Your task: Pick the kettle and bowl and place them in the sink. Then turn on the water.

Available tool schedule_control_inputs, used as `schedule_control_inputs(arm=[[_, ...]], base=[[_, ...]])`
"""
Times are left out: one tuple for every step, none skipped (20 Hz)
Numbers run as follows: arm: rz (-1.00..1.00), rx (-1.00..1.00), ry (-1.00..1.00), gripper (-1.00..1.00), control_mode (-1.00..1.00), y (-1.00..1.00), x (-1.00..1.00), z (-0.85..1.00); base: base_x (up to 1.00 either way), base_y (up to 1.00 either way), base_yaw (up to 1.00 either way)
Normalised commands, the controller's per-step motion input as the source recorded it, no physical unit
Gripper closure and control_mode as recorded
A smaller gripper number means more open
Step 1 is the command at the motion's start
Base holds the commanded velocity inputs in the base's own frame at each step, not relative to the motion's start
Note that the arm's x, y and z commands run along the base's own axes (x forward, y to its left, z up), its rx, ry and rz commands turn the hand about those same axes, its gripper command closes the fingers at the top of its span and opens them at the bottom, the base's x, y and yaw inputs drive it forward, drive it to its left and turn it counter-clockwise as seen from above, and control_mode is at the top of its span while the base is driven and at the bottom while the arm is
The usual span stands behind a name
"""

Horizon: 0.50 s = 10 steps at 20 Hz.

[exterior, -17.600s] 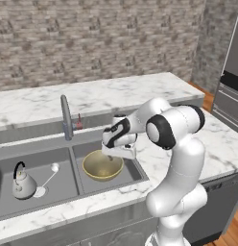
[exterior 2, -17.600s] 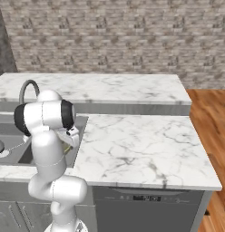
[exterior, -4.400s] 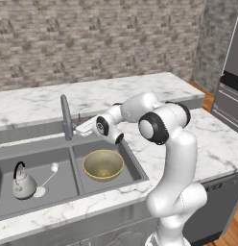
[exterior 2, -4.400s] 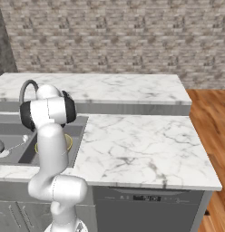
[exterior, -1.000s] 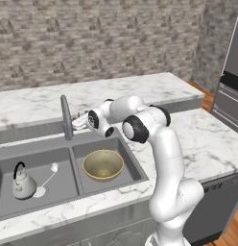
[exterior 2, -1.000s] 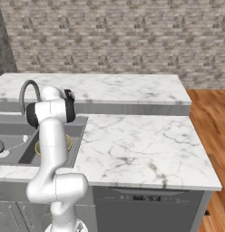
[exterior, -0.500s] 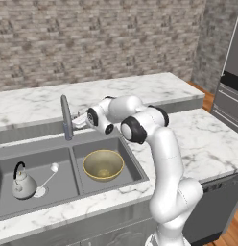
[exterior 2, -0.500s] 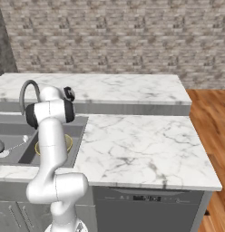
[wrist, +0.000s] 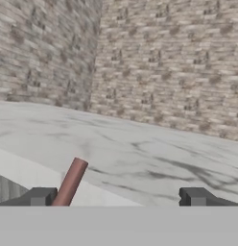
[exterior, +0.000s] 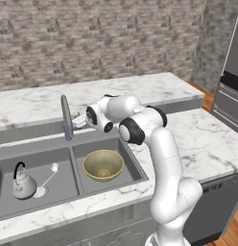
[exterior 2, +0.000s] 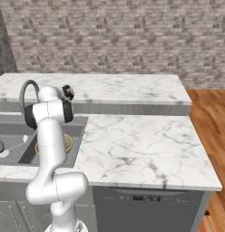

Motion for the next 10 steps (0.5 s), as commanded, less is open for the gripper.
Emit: schedule_control_inputs(arm=[[-0.11, 0.0, 0.0, -1.0, -1.0, -0.05, -0.07, -0.2], [-0.11, 0.0, 0.0, -1.0, -1.0, -0.05, -0.11, -0.21], [-0.11, 0.0, 0.0, -1.0, -1.0, -0.08, -0.08, -0.18], [-0.12, 0.0, 0.0, -1.0, -1.0, -0.14, -0.1, -0.2], [-0.12, 0.0, 0.0, -1.0, -1.0, -0.16, -0.1, -0.21], [-0.13, 0.0, 0.0, -1.0, -1.0, -0.18, -0.13, -0.24], [-0.13, 0.0, 0.0, -1.0, -1.0, -0.2, -0.15, -0.26], [-0.13, 0.0, 0.0, -1.0, -1.0, -0.19, -0.14, -0.27], [-0.14, 0.0, 0.0, -1.0, -1.0, -0.21, -0.15, -0.27], [-0.14, 0.0, 0.0, -1.0, -1.0, -0.2, -0.13, -0.25]], base=[[0.0, 0.0, 0.0], [0.0, 0.0, 0.0], [0.0, 0.0, 0.0], [0.0, 0.0, 0.0], [0.0, 0.0, 0.0], [0.0, 0.0, 0.0], [0.0, 0.0, 0.0], [0.0, 0.0, 0.0], [0.0, 0.0, 0.0], [0.0, 0.0, 0.0]])
